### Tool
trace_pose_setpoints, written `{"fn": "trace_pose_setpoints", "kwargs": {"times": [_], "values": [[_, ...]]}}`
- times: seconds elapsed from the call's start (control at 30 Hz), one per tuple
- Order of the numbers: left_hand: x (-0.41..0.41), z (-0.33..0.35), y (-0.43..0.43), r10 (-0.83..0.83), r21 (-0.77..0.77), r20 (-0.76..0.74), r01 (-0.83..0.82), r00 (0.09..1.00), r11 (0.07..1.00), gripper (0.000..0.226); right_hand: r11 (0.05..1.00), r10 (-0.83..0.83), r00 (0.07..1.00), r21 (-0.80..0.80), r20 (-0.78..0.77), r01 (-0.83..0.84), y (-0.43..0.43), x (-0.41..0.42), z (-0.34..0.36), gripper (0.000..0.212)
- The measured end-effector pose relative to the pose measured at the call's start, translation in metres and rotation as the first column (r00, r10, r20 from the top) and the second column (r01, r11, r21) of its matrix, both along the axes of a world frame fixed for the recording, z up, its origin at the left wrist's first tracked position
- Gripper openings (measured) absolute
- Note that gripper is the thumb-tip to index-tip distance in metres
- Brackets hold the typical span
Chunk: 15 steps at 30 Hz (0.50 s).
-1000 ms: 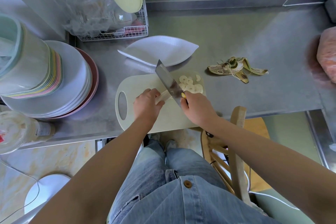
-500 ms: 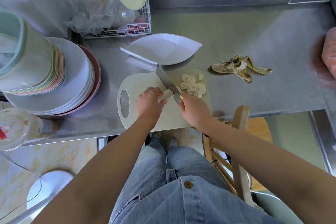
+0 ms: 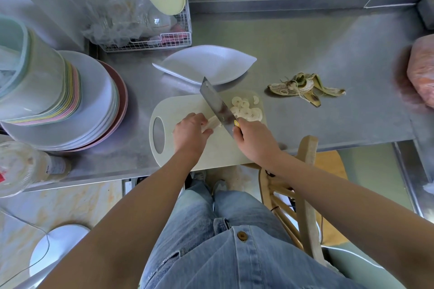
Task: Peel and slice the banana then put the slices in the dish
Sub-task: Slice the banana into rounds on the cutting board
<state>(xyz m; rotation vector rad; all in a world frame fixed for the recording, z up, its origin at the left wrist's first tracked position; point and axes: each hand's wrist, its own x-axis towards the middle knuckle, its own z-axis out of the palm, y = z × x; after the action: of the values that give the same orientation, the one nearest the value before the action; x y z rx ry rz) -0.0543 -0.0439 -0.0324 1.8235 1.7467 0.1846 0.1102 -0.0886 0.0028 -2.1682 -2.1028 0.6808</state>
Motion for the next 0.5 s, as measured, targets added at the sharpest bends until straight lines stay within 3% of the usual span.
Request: {"fn": "trace_pose_setpoints", "kwargs": {"times": [0.5], "values": [[0.0,-0.001,0.0,0.005,0.004,0.003,-0.005,1.0,1.0,0.021,0.999,-0.013,1.0,-0.053,0.01,0.014,-0.003,-0.006,-0.022,0.026]]}}
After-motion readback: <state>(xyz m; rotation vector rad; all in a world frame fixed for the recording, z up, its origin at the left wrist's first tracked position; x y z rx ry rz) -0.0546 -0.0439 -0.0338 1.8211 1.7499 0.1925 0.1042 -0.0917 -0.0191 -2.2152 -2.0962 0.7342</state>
